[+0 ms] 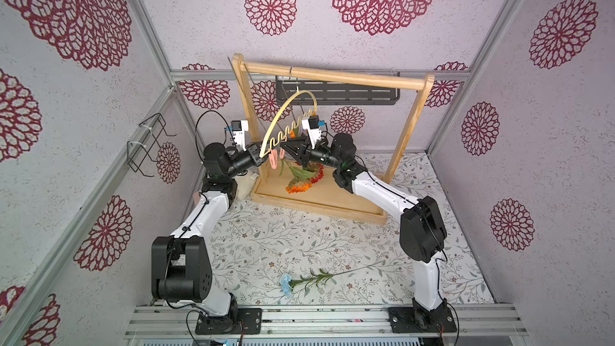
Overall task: Dry the flowers on a clothes hanger
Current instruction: Clamp the flower onto the hanger.
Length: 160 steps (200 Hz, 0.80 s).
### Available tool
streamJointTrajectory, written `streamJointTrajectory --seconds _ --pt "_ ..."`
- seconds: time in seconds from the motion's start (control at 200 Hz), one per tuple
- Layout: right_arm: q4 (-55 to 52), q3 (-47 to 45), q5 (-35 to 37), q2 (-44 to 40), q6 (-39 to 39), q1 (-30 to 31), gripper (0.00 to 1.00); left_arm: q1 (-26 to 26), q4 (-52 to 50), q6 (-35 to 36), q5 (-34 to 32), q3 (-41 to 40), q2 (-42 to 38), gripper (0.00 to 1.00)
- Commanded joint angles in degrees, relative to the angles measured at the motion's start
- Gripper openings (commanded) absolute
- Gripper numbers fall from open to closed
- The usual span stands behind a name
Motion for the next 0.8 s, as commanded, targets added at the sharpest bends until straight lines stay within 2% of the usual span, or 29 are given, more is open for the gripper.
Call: streamJointTrajectory --seconds 0.0,0.175,0.47,0.63,0.796 --pt "1.3 -0.7 -1.6 -3.9 0.7 -0.1 0.23 -0.3 2.7 -0.4 0.3 0.9 0.3 0.0" --pt "1.8 -0.6 -1.9 -3.6 0.9 -0.1 0.34 -0.3 2.7 -0.5 0.3 0.8 0.2 0.0" --pt "2.1 -0.7 -2.0 -3.8 1.0 -0.2 0.38 -0.4 3.0 -0.7 0.5 0.9 0.5 0.0" --pt "2.5 -0.5 -1.9 -3.6 1.5 -0.2 0.23 -0.4 3.5 -1.2 0.5 0.9 0.6 0.0" --pt "3.0 -0.6 -1.6 -3.5 1.6 -0.1 0.16 -0.5 3.7 -1.5 0.5 0.7 0.6 0.0"
